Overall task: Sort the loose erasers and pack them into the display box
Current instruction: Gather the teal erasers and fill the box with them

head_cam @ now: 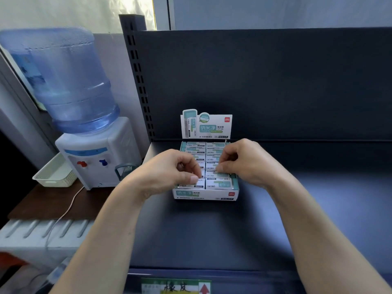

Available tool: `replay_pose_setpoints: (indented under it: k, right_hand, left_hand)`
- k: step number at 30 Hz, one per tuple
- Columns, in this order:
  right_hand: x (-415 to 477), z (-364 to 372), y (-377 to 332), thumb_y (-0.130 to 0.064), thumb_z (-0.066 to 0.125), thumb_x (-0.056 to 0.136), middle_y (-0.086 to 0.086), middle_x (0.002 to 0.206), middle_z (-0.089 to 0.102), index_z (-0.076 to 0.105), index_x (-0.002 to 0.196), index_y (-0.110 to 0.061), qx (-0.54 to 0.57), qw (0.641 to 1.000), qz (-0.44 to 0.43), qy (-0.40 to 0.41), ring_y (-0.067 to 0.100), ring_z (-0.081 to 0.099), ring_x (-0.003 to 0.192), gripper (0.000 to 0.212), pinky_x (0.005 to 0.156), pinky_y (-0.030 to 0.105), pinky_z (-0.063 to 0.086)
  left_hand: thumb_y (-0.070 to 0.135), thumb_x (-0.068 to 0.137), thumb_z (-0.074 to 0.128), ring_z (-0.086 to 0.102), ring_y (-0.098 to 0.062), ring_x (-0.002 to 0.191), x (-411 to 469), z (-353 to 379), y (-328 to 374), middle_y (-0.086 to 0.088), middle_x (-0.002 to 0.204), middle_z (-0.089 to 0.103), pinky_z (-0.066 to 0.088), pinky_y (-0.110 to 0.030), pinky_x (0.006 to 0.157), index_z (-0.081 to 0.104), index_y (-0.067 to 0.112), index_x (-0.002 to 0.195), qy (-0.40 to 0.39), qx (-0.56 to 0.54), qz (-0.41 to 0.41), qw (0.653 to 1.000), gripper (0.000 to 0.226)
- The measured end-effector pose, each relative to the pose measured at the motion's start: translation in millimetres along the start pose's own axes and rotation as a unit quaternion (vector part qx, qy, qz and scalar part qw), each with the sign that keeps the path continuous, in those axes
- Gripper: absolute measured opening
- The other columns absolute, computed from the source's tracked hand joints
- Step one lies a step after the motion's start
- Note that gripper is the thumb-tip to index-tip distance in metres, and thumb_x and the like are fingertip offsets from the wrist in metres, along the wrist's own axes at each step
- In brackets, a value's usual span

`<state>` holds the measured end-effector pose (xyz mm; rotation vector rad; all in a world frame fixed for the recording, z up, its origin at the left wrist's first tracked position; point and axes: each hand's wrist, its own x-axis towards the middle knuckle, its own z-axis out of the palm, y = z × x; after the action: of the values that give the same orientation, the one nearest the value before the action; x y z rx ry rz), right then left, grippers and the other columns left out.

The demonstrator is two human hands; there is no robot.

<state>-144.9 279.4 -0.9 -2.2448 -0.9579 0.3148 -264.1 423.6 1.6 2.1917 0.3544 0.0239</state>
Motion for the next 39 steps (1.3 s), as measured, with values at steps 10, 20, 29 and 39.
replay_pose_setpoints:
  k: [10, 20, 29, 39]
  right_hand:
    - [4.1, -5.1, 5.0, -0.021, 0.074, 0.082, -0.009, 0.067, 0.061, 0.066, 0.079, -0.007, 0.078, 0.995, 0.028, 0.063, 0.002, 0.052, 0.057, 0.016, 0.046, 0.012, 0.039]
    - [8.1, -0.5, 11.1, -0.024, 0.072, 0.083, -0.009, 0.068, 0.057, 0.064, 0.078, -0.01, 0.049, 0.996, 0.056, 0.044, 0.005, 0.048, 0.058, 0.016, 0.051, 0.02, 0.035]
    - [13.3, 7.5, 17.9, -0.029, 0.071, 0.083, -0.011, 0.073, 0.056, 0.054, 0.081, -0.015, 0.028, 0.994, 0.09, 0.058, 0.003, 0.049, 0.061, 0.022, 0.049, 0.022, 0.033]
    - [17.8, 3.1, 22.3, -0.044, 0.073, 0.077, -0.001, 0.069, 0.06, 0.06, 0.089, -0.008, 0.132, 0.983, 0.116, 0.053, 0.015, 0.051, 0.063, 0.039, 0.058, 0.031, 0.041]
  left_hand:
    - [-0.004, 0.077, 0.07, 0.053, 0.002, 0.052, -1.0, -4.5, -2.9, 0.002, 0.061, 0.064, 0.042, -0.006, 0.052, 0.072, 0.014, 0.069, 0.023, -0.008, -0.015, 1.0, 0.02]
    - [-0.006, 0.077, 0.069, 0.054, 0.005, 0.05, 1.4, -7.2, -1.7, 0.006, 0.058, 0.063, 0.043, -0.006, 0.053, 0.07, 0.013, 0.068, 0.03, 0.011, -0.011, 0.999, 0.021]
    - [0.036, 0.079, 0.072, 0.054, -0.015, 0.08, 12.8, 13.5, -7.3, -0.001, 0.088, 0.062, 0.047, -0.032, 0.074, 0.064, 0.024, 0.074, 0.173, 0.022, 0.013, 0.985, 0.015]
    - [0.039, 0.08, 0.068, 0.042, -0.015, 0.104, 12.9, 27.8, 12.9, 0.007, 0.088, 0.062, 0.033, -0.036, 0.092, 0.052, 0.025, 0.069, 0.11, 0.149, 0.016, 0.983, 0.024]
